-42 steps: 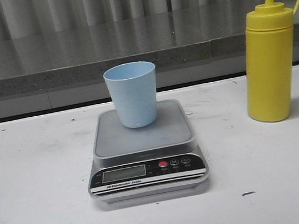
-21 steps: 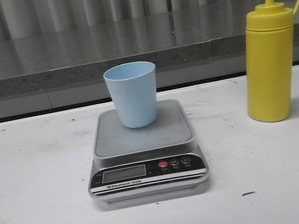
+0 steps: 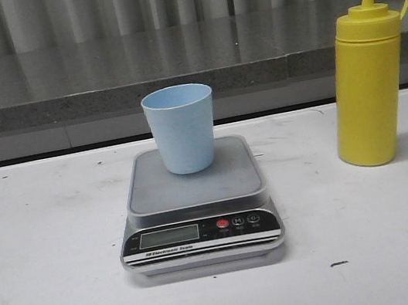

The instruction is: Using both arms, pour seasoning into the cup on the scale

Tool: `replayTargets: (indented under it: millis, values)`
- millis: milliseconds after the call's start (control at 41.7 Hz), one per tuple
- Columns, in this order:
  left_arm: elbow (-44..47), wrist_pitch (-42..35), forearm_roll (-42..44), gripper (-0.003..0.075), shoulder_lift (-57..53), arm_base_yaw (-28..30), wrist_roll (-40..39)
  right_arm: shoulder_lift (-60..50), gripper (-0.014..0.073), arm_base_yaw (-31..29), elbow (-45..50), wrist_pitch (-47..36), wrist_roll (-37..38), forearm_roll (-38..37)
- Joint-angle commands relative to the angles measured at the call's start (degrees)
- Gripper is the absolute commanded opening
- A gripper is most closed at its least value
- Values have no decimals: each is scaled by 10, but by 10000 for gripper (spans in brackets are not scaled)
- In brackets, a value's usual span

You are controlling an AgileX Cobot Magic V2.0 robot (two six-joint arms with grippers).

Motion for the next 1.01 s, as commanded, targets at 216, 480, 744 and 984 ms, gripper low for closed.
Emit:
replayTargets:
  millis: [216, 480, 744, 984]
  values:
    - [-14, -40, -2, -20, 1, 1, -5, 2, -68, -5, -13, -35, -7, -9]
    - [-10, -40, -2, -20, -2, -1, -5, 2, -68, -5, -13, -35, -7, -9]
    - [85, -90, 5, -20, -53, 42, -4, 2, -68, -5, -13, -34, -7, -9]
    - [196, -117, 7, -20, -160, 139, -4, 2, -68, -5, -13, -34, -7, -9]
